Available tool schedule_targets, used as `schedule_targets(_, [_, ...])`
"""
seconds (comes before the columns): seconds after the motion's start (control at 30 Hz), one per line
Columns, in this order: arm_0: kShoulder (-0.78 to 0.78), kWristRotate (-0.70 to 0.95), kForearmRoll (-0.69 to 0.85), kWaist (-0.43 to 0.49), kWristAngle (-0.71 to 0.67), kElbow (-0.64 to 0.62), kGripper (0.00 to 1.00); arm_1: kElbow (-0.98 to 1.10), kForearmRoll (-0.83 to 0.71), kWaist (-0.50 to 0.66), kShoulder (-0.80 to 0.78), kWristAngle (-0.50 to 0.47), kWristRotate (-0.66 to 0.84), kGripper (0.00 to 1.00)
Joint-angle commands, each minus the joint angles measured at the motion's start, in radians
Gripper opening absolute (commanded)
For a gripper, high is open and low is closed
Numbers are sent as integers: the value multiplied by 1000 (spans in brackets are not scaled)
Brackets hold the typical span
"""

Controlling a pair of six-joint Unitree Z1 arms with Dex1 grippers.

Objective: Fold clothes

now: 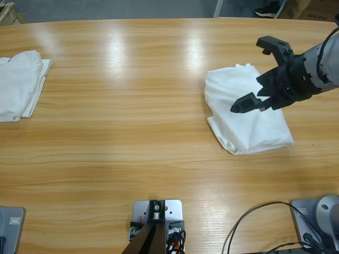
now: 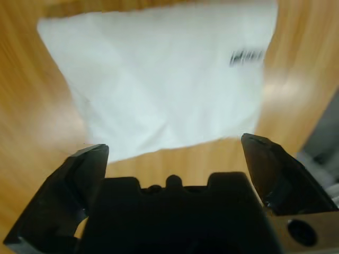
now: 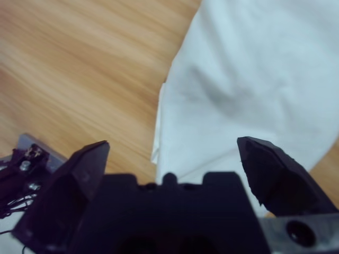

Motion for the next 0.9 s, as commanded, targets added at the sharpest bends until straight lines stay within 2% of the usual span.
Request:
schedule_targets(0.03, [244,-162,33,-12,86,-207,968,13,-7,21,90,40,11,1000])
schedule_targets(0.23, [386,-75,116,-22,144,-231,968,-46,2,21,150,45,3,1000])
schedule_targets(0.5, [343,-26,189,72,194,-295,968,-161,36,24,251,57,3,1000])
schedule_targets(0.6, [390,-25,189,104,193,-334,968,-189,45,27,276,57,1,1000])
schedule_targets(0.9, [552,-27,189,13,191,-371,968,-184,55,27,275,42,-9,1000])
